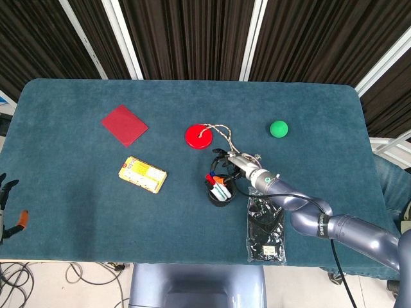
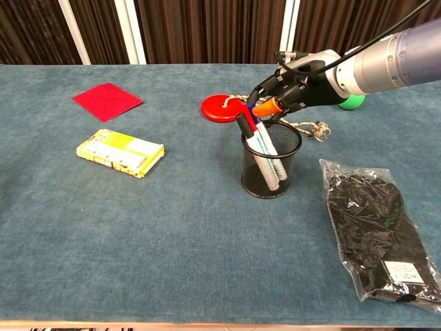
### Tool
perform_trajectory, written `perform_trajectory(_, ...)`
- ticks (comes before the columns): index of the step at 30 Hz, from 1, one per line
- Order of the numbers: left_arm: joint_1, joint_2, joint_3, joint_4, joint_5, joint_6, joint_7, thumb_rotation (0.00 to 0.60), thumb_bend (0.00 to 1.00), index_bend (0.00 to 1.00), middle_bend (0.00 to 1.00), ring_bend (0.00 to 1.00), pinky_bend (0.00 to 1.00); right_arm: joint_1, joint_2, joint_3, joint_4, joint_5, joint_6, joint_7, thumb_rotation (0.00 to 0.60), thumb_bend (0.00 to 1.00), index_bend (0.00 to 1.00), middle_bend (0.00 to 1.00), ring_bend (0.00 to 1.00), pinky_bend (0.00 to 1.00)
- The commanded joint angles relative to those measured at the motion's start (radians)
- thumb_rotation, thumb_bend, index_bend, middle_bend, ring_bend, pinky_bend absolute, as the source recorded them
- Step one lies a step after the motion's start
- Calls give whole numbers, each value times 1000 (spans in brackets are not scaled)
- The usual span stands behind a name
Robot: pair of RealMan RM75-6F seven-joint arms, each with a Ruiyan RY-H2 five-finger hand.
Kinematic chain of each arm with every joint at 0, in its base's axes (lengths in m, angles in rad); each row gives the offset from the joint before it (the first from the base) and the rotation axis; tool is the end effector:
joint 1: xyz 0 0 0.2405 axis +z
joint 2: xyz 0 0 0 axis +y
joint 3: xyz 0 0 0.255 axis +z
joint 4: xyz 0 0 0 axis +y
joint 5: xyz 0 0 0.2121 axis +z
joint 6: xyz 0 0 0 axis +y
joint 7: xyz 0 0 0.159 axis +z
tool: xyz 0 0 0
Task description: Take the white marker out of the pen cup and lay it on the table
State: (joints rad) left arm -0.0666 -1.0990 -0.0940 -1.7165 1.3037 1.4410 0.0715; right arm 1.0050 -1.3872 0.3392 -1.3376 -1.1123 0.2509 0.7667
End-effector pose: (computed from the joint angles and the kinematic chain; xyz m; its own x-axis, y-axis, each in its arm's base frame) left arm -0.3218 0.1954 0.1630 0.3565 0.0268 0.9339 0.9161 0.1861 -0.3551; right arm -0.0922 -0.4261 -0.0093 -0.2650 -0.7362 0.6228 -0.9467 0.0760 -0.3130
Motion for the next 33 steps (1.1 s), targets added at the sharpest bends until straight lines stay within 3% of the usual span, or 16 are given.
perform_trajectory(1,0,0,0,-1,-2,-2,1,600,388,140,0,0,35,-2,-1,7,-1,4,-7,-11,600,488,509,0,3,175)
perform_trajectory(14,0,3,-4,-4,-11,-2,-3,600,388,140,0,0,35,-29,32,55,-31,25,-12,-38,600,503,544,0,4,175)
perform_trajectory(33,2,2,-4,-11,-11,4,2,600,388,140,0,0,36,-229,368,261,-288,-5,-29,52,600,493,543,0,0,175)
